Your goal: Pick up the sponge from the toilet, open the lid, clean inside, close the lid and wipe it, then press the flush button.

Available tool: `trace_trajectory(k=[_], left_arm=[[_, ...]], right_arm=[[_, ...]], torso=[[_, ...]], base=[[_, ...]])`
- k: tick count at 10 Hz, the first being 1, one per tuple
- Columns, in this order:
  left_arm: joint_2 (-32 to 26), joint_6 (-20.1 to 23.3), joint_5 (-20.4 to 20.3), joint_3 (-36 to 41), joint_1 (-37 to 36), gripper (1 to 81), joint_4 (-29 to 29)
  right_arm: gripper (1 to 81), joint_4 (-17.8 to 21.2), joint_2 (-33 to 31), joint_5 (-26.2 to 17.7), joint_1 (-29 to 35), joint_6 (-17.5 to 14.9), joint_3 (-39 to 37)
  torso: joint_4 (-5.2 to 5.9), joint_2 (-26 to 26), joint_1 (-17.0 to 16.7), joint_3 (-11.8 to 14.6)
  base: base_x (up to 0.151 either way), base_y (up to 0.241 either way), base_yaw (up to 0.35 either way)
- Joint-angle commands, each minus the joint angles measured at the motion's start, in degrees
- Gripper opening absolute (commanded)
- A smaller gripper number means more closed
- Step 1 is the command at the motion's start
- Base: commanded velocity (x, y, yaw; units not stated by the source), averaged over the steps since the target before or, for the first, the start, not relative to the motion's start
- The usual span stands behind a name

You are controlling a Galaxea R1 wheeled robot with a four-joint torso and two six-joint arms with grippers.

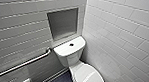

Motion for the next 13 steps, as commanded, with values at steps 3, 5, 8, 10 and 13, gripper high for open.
trace_trajectory(k=[3, 5, 8, 10, 13], left_arm=[[7.8, 0.0, 2.1, -10.5, 1.7, 81.1, -1.0], [7.9, -0.1, 2.0, -10.5, 1.7, 81.1, -1.0], [7.3, -0.1, 2.0, -10.6, 1.7, 81.1, -0.9], [6.9, -0.1, 2.0, -10.6, 1.7, 81.1, -0.9], [6.2, -0.1, 2.0, -10.6, 1.7, 81.1, -0.7]], right_arm=[[1.0, -7.9, 4.8, -3.1, -0.1, -0.5, -9.1], [1.0, -8.1, 6.7, -3.1, -0.1, -0.4, -11.5], [1.0, -8.0, 8.6, -3.4, -0.4, -0.3, -13.8], [1.0, -7.8, 10.7, -3.4, -0.4, -0.2, -16.3], [1.0, -7.8, 13.8, -3.4, -0.6, -0.2, -20.0]], torso=[[0.00, 9.3, -6.1, 9.5], [0.00, 13.4, -8.7, 13.7], [0.00, 19.7, -12.9, 14.4], [0.00, 23.4, -15.5, 16.4], [0.00, 29.2, -19.2, 17.1]], base=[[0.000, 0.000, 0.000], [0.000, 0.000, 0.000], [0.000, 0.000, 0.000], [0.000, 0.000, 0.000], [0.000, 0.000, 0.000]])
